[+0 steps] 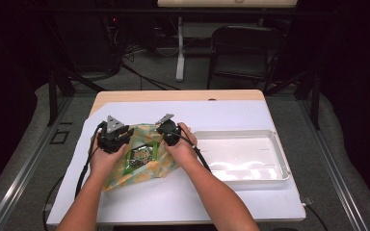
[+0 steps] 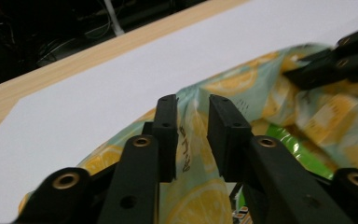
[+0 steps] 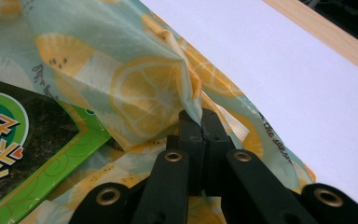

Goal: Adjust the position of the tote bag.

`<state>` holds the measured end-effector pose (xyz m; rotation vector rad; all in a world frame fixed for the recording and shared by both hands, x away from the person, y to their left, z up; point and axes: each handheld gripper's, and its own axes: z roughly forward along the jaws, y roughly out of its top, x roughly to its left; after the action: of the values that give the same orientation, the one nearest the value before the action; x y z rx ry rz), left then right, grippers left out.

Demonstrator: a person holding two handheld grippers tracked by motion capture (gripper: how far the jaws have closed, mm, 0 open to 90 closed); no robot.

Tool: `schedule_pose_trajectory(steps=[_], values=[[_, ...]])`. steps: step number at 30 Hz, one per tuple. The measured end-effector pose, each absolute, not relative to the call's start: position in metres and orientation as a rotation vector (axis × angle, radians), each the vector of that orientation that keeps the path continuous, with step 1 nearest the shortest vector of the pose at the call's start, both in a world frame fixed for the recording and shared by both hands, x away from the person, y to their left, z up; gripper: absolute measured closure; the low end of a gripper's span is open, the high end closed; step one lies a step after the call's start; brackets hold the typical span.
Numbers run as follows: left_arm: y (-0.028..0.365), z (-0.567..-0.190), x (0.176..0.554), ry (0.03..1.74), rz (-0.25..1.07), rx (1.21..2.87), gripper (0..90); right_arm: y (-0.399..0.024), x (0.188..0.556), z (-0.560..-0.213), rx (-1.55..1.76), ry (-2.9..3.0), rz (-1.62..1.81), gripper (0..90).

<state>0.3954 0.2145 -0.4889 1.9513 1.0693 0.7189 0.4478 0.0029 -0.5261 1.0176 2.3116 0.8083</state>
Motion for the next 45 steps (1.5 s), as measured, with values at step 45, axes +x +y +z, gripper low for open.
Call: schedule_pose_trajectory(steps=[45], values=[[0.230,-0.524,0.381,1.196,0.646,2.196,81.3,0.002,0.460,-0.542,1.101,2.386,0.811,85.7]])
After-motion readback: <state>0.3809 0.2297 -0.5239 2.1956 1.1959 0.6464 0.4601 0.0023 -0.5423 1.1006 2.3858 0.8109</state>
